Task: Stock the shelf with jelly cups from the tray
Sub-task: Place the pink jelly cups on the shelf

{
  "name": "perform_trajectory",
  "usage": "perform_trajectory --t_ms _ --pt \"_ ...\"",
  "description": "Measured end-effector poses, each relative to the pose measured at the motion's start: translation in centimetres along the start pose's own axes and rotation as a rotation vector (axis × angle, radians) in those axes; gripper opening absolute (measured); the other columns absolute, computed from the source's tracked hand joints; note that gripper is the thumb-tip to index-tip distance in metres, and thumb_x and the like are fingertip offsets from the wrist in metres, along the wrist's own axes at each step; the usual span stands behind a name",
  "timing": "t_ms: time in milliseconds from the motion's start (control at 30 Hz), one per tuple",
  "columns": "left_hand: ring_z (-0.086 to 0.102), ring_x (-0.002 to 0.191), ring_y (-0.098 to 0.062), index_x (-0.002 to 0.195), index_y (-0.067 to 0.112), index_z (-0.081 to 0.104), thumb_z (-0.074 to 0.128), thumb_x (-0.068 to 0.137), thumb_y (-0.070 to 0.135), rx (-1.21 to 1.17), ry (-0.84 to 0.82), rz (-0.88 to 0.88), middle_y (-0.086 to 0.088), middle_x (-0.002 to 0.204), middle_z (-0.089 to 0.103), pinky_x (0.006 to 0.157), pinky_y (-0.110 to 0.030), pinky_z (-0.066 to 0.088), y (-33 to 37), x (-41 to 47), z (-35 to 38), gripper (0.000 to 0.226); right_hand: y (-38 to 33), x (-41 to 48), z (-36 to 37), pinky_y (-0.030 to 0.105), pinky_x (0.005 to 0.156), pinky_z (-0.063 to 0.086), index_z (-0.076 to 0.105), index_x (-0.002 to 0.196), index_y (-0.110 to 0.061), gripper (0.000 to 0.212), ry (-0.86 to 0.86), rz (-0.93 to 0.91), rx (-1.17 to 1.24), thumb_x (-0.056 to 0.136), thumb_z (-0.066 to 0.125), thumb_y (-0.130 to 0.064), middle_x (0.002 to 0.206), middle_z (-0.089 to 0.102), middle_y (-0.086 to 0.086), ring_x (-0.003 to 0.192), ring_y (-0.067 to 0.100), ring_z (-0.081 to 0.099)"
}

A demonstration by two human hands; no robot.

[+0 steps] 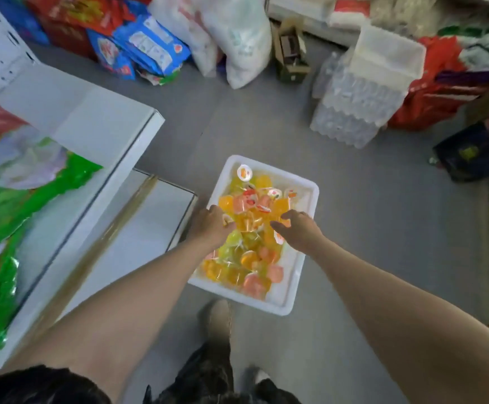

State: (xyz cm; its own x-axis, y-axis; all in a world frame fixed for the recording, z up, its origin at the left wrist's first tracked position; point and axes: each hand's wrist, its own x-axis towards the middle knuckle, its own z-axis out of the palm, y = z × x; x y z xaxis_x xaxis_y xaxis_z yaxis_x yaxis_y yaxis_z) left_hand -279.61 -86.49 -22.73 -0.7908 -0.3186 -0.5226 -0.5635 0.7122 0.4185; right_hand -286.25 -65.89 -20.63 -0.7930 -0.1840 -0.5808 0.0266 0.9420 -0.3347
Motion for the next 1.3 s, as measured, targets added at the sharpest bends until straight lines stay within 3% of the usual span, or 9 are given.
perform_trajectory --t_ms 200,300,400,567,833,967,1100,1233,1300 --pt "0.055 0.116 -0.033 0.128 0.005 0.050 0.060 0.091 0.048 -0.037 -0.175 -0.152 -0.015 0.129 0.054 0.093 -0.040 0.048 -4.1 2.6 5.7 0.057 3.2 4.0 4.7 0.031 0.096 0.041 0.052 0.136 -0.013 0.061 -0.092 0.137 0.105 0.093 0.054 -0.055 0.138 0.054 0.010 0.124 0.027 0.053" --pt "0.056 0.112 -0.032 0.116 0.003 0.058 0.059 0.093 0.040 -0.029 -0.217 -0.156 -0.010 0.111 0.058 0.085 -0.033 0.046 -5.5 3.0 7.7 0.043 4.4 5.0 6.6 0.028 0.092 0.038 0.051 0.137 -0.013 0.060 -0.103 0.190 0.173 0.092 0.057 -0.053 0.138 0.054 0.009 0.124 0.026 0.052" --pt "0.057 0.100 -0.030 0.114 0.006 0.056 0.061 0.094 0.038 -0.044 -0.218 -0.194 -0.009 0.103 0.056 0.073 -0.029 0.038 -6.0 3.5 9.1 0.038 5.5 5.7 7.7 0.031 0.092 0.041 0.048 0.138 -0.015 0.062 -0.053 0.241 0.225 0.090 0.062 -0.052 0.135 0.053 0.011 0.119 0.027 0.055" --pt "0.060 0.089 -0.028 0.097 0.008 0.059 0.064 0.090 0.045 -0.059 -0.211 -0.222 -0.009 0.094 0.063 0.065 -0.031 0.041 -6.6 5.9 11.8 0.037 6.2 6.6 7.7 0.041 0.095 0.048 0.042 0.140 -0.022 0.068 0.136 0.227 0.189 0.085 0.067 -0.054 0.134 0.045 0.008 0.122 0.026 0.050" --pt "0.057 0.110 -0.035 0.125 0.007 0.048 0.067 0.085 0.050 -0.140 -0.166 -0.349 -0.016 0.120 0.057 0.086 -0.045 0.052 -6.8 7.9 14.7 0.061 6.7 9.1 7.5 0.045 0.105 0.041 0.034 0.149 -0.022 0.076 0.126 0.257 0.213 0.087 0.064 -0.056 0.150 0.039 0.005 0.135 0.027 0.042" --pt "0.053 0.115 -0.037 0.129 0.008 0.048 0.065 0.084 0.055 -0.114 -0.142 -0.348 -0.018 0.123 0.055 0.087 -0.046 0.050 -7.0 7.8 15.4 0.067 6.3 9.8 7.6 0.047 0.108 0.040 0.034 0.149 -0.022 0.078 0.125 0.293 0.190 0.086 0.064 -0.057 0.150 0.038 0.007 0.136 0.029 0.040" --pt "0.056 0.104 -0.033 0.107 0.007 0.061 0.060 0.088 0.054 -0.032 -0.148 -0.305 -0.019 0.112 0.060 0.072 -0.035 0.043 -7.1 7.5 15.4 0.051 7.0 9.9 7.3 0.042 0.099 0.049 0.045 0.144 -0.016 0.074 0.067 0.377 0.148 0.085 0.067 -0.054 0.140 0.038 0.010 0.120 0.030 0.053" --pt "0.049 0.114 -0.032 0.109 0.008 0.058 0.056 0.093 0.049 -0.060 -0.159 -0.298 -0.018 0.120 0.052 0.085 -0.040 0.044 -6.7 7.0 15.2 0.044 7.5 9.2 7.2 0.033 0.081 0.050 0.060 0.129 -0.015 0.053 0.030 0.359 0.101 0.087 0.068 -0.046 0.133 0.045 0.008 0.095 0.024 0.058" --pt "0.052 0.111 -0.031 0.114 0.009 0.054 0.058 0.092 0.046 -0.166 -0.158 -0.298 -0.016 0.121 0.052 0.084 -0.040 0.045 -6.7 6.7 15.1 0.043 7.6 9.0 7.6 0.030 0.074 0.045 0.061 0.124 -0.018 0.046 0.039 0.310 0.089 0.087 0.070 -0.043 0.128 0.053 0.006 0.092 0.020 0.056"
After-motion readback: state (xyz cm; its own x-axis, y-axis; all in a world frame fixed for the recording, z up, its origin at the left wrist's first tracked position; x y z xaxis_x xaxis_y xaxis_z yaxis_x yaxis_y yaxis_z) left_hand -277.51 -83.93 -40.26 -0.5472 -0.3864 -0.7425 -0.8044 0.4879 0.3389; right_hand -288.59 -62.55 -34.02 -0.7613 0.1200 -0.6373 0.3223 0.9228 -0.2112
